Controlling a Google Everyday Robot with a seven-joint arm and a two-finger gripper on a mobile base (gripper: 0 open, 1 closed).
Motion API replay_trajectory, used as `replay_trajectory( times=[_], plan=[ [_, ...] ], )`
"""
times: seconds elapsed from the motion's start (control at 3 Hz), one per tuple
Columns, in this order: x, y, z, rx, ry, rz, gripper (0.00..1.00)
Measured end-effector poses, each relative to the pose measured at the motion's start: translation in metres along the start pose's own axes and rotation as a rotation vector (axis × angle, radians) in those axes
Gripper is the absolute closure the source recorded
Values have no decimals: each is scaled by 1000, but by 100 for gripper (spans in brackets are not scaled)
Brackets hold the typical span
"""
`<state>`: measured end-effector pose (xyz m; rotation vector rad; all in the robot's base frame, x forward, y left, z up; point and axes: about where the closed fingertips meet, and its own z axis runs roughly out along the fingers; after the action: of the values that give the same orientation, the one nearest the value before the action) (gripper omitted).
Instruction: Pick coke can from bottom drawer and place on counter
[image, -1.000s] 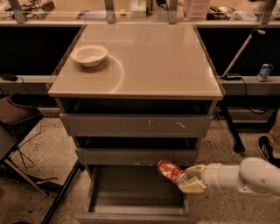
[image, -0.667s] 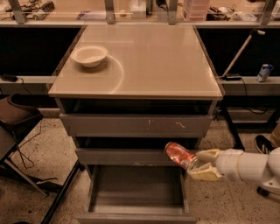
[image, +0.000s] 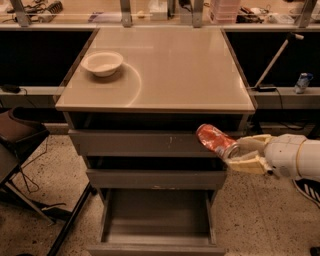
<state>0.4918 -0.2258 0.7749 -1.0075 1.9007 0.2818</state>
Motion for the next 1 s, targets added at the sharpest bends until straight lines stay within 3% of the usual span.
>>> replay_trajectory(
  times=[0.33, 0.67, 1.0],
  plan=[
    [-12, -2, 2, 4, -47, 6, 100],
    [-79, -42, -35, 125, -140, -71, 100],
    [-171, -91, -90, 246, -229, -151, 100]
  ],
)
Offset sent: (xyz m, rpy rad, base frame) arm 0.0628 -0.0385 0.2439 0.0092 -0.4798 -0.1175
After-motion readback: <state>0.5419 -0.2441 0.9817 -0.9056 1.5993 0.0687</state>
